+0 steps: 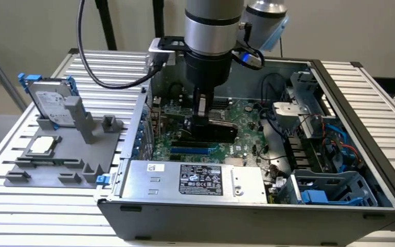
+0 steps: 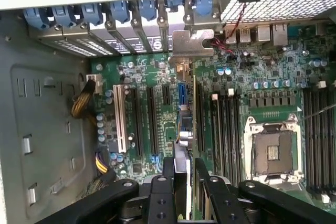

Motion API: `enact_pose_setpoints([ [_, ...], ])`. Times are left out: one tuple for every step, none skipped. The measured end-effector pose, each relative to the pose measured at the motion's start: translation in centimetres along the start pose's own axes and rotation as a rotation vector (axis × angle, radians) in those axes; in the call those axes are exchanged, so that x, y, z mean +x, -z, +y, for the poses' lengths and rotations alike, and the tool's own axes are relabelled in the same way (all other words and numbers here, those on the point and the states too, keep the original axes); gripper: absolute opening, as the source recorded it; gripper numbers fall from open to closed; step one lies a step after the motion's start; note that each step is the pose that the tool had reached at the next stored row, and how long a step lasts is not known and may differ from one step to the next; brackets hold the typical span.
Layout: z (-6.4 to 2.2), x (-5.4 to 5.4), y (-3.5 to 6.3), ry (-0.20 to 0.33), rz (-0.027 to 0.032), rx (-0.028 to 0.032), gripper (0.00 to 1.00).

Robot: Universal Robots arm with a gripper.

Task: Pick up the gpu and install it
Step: 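Insert the gpu into the slot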

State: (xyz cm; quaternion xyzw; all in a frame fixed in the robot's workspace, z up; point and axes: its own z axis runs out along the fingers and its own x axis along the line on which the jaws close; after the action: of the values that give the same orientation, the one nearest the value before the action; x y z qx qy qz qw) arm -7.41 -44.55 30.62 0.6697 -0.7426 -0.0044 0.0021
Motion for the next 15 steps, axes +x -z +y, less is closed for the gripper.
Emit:
enact_pose_setpoints([
  [0.24,0.1,-0.18,0.001,0.0000,0.0000,0.00],
  [0.49,0.1,-0.37,0.001,-0.0001,0.0000,0.00],
  [0.73,0.2,-0.55,0.002,0.0000,0.0000,0.00],
  [0.99,0.2,-0.74,0.002,-0.0001,0.0000,0.00],
  [1.19,0.3,-0.90,0.003,0.0000,0.0000,0.00],
  [1.40,0.3,-1.08,0.004,0.0000,0.0000,0.00],
  [1.61,0.3,-1.26,0.006,0.0000,0.0001,0.00],
  [1.82,0.4,-1.44,0.008,-0.0001,0.0003,0.00],
  [1.95,0.4,-1.61,0.011,-0.0003,0.0019,0.00],
  [2.03,0.4,-1.75,0.014,-0.0004,0.0046,0.00],
  [2.07,0.4,-1.89,0.017,-0.0007,0.0082,0.00],
  [2.07,0.4,-1.93,0.020,-0.0007,0.0096,0.00],
  [2.07,0.4,-1.94,0.022,-0.0006,0.0095,0.00],
  [2.07,0.4,-1.93,0.022,-0.0006,0.0096,0.00],
  [2.07,0.4,-1.94,0.022,-0.0006,0.0097,0.00],
])
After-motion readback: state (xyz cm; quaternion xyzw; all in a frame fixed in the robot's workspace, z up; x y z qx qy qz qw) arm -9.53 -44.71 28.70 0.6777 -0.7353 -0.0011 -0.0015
